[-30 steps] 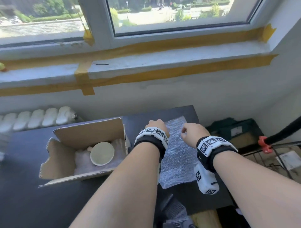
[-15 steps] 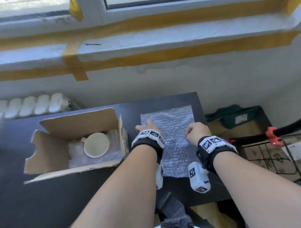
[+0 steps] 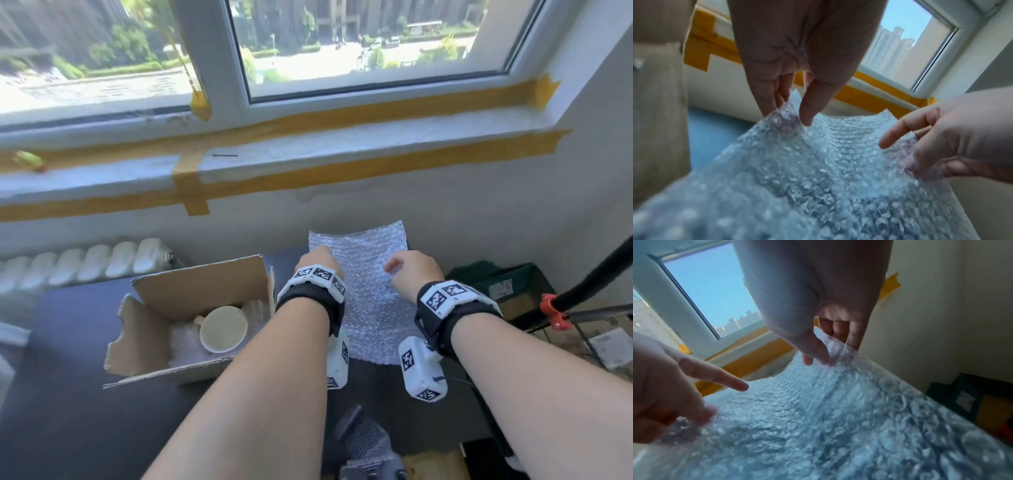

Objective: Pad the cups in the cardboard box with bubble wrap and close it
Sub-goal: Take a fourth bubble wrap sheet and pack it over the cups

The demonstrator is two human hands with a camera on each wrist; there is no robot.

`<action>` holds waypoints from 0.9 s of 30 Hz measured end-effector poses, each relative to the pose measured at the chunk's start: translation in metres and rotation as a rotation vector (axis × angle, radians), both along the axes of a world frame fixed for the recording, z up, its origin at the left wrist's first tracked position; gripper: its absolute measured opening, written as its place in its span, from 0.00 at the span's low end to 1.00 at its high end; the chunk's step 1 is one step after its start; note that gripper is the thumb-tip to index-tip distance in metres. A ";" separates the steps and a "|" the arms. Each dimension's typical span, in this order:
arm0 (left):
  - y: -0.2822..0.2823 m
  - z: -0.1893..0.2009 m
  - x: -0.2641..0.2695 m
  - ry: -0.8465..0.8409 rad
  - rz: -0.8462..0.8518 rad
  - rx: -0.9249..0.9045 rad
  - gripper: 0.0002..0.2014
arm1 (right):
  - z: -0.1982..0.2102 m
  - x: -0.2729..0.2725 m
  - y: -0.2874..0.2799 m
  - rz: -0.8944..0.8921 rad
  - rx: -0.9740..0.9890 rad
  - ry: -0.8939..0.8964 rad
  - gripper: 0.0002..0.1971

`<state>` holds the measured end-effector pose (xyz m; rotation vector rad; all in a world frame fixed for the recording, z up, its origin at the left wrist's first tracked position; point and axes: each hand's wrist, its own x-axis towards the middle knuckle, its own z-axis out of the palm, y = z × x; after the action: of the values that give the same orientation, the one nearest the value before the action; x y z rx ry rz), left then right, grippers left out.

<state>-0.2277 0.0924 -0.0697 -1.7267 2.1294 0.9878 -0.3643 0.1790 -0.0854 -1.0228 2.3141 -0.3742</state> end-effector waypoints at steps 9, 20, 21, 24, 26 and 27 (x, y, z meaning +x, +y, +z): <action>-0.032 0.089 0.022 0.240 0.070 -0.214 0.18 | 0.079 0.000 -0.012 0.002 -0.246 0.018 0.14; -0.041 0.104 0.131 0.432 0.298 -0.208 0.19 | 0.094 0.041 -0.039 -0.026 -0.473 -0.257 0.13; -0.042 0.103 0.141 0.450 0.326 -0.195 0.18 | 0.092 0.046 -0.042 -0.037 -0.496 -0.307 0.12; -0.041 0.102 0.165 0.516 0.409 -0.207 0.12 | 0.095 0.063 -0.050 0.003 -0.497 -0.375 0.12; -0.042 0.103 0.178 0.534 0.451 -0.229 0.14 | 0.100 0.076 -0.051 0.158 -0.380 -0.372 0.21; -0.042 0.103 0.183 0.543 0.471 -0.235 0.16 | 0.102 0.083 -0.053 0.230 -0.309 -0.358 0.29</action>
<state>-0.0451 0.0500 0.0336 -2.3670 2.2564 1.5277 -0.2814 0.1265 0.0168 -1.2394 1.8334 -0.7695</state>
